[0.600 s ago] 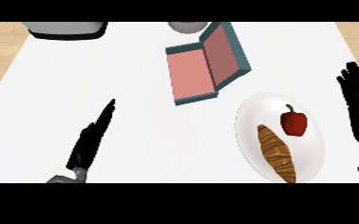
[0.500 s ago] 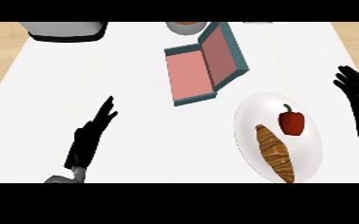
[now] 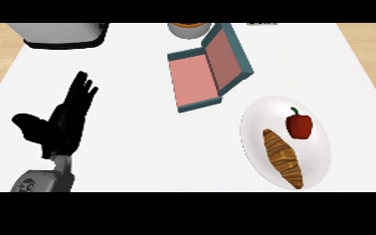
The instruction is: Pick the bell pepper from the plate and place it in the cardboard box
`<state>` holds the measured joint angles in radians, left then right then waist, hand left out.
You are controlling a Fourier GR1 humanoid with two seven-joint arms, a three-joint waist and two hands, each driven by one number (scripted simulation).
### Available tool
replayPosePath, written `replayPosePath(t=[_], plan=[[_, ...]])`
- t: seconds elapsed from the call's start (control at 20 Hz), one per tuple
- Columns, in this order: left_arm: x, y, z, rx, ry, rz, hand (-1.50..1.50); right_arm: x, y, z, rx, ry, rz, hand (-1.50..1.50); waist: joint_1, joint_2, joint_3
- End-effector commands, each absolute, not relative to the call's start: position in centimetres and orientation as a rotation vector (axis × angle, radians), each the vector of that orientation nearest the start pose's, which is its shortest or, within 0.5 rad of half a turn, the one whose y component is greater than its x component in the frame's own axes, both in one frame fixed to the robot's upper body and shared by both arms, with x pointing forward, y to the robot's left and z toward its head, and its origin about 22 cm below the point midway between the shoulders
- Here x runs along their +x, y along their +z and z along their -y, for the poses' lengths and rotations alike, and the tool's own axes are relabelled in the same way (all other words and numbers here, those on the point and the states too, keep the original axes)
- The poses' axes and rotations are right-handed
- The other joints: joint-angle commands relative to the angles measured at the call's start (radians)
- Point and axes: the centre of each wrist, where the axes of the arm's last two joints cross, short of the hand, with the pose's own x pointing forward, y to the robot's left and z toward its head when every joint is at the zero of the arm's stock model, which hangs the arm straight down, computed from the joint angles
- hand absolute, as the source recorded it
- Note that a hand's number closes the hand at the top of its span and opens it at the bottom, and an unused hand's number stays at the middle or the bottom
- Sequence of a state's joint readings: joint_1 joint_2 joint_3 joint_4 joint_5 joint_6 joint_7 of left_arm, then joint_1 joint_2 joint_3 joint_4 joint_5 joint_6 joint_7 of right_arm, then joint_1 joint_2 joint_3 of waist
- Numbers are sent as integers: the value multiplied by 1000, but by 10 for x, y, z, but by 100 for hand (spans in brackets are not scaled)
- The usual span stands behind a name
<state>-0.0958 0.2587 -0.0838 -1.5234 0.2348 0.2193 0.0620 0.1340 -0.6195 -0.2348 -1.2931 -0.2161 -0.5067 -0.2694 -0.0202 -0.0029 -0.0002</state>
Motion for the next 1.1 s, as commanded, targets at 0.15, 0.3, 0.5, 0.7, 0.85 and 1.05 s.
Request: replayPosePath(t=[0.15, 0.3, 0.5, 0.7, 0.85, 1.05], plan=[[262, 38, -269, 84, 121, 1552, 0, 153, 36, 449, -1153, 126, 1552, -150, 6, 0, -1], [255, 42, -264, 77, 98, 1543, 0, 150, 64, 458, -1136, 291, 1373, -150, 13, 0, -3], [264, 50, -264, 77, 104, 1553, 0, 155, 93, 444, -982, 531, 1191, -150, 8, 2, -7], [266, 59, -264, 63, 110, 1549, 0, 175, 125, 409, -906, 550, 1072, -150, 21, 2, -4], [262, 58, -265, 82, 109, 1541, 0, 174, 153, 373, -827, 556, 1086, -150, 12, 0, -3], [270, 61, -254, 51, 109, 1546, 0, 201, 164, 350, -802, 514, 1141, -150, 31, 5, -1]])
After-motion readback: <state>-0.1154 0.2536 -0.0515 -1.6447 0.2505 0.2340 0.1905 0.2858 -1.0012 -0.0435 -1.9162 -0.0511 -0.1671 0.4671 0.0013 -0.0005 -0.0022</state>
